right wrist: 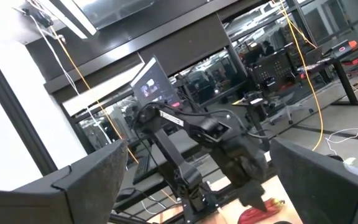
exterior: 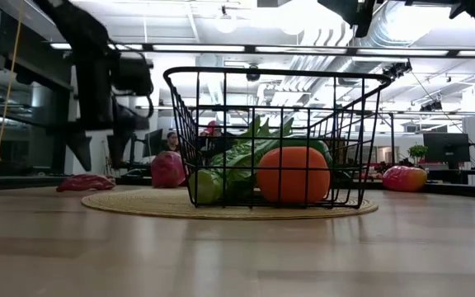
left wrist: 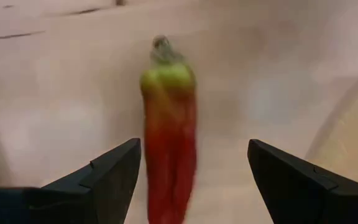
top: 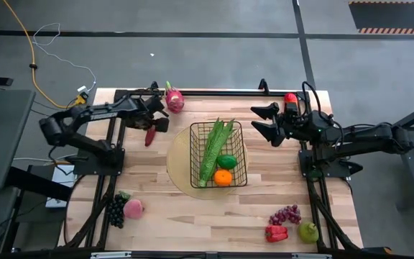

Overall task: Build produce basket
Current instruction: Put the red chili pepper into the wire basket

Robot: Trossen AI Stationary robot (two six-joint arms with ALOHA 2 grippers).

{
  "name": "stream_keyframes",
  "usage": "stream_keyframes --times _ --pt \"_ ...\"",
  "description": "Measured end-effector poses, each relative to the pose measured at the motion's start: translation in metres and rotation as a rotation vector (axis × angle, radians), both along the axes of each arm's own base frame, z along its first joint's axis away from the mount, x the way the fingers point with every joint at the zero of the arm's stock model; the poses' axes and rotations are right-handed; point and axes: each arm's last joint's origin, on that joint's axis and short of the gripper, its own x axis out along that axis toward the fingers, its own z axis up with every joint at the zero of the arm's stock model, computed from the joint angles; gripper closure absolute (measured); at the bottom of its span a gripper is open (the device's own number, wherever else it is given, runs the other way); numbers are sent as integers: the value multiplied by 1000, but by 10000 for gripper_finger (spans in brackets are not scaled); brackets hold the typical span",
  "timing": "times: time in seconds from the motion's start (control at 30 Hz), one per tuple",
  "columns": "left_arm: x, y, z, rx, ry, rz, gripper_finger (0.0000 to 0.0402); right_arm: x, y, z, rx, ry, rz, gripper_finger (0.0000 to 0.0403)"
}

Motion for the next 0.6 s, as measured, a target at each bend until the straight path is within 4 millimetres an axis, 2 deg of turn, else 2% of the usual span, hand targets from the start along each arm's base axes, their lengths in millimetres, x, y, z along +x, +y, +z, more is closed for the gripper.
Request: stream_keyframes --times 0.37,0.6 --pt "2 16 -32 -29 77 16 117 0 0 0 2 5 1 20" --pt "3 17 -35 -40 83 4 139 1 0 -2 3 20 0 20"
